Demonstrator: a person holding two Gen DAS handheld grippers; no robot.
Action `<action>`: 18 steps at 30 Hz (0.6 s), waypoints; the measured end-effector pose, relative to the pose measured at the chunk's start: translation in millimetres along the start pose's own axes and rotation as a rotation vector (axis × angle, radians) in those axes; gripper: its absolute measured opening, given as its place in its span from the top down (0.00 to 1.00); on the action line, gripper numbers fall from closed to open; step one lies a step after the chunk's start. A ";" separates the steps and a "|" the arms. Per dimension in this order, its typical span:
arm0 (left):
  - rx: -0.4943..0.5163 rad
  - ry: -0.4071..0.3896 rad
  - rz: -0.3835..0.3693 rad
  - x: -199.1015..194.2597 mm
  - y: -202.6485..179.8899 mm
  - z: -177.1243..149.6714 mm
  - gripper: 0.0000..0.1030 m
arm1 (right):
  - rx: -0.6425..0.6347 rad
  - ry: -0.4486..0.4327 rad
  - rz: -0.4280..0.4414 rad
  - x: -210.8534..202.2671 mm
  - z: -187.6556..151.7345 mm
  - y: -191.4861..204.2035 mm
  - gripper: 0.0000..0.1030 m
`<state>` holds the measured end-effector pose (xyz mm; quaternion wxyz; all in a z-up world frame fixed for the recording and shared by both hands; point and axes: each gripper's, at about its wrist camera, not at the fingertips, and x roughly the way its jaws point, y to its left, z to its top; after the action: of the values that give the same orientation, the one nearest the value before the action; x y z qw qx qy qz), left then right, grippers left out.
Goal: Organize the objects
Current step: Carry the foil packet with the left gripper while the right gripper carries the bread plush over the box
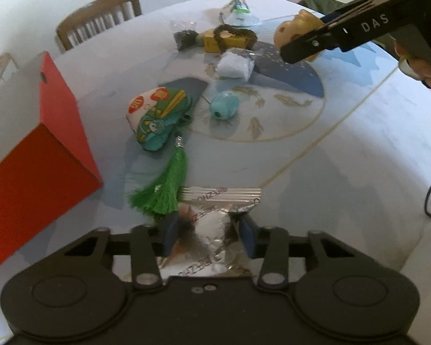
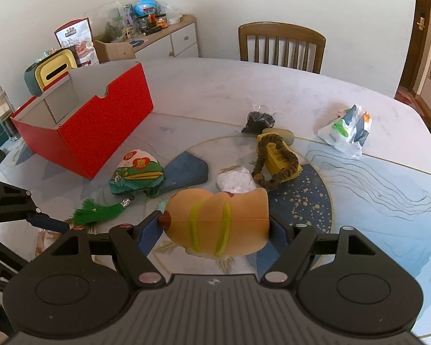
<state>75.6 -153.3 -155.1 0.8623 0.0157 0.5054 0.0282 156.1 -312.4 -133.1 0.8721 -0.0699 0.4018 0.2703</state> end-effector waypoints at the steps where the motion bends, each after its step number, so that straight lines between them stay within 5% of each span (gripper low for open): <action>1: -0.010 -0.006 0.006 -1.9 0.9 0.7 0.68 | -0.003 -0.001 0.002 -0.4 0.0 -1.3 0.26; 9: -0.178 -0.035 -0.028 -19.4 21.9 10.4 0.72 | -0.010 -0.013 0.014 -3.0 0.5 -6.9 0.26; 18: -0.225 -0.190 -0.083 -75.1 34.5 37.2 0.72 | -0.014 -0.029 0.012 -9.3 3.2 -3.5 0.26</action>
<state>70.3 -123.7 -69.6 0.9031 -0.0991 0.4152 0.0474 155.2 -318.1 -124.4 0.8757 -0.0698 0.3876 0.2793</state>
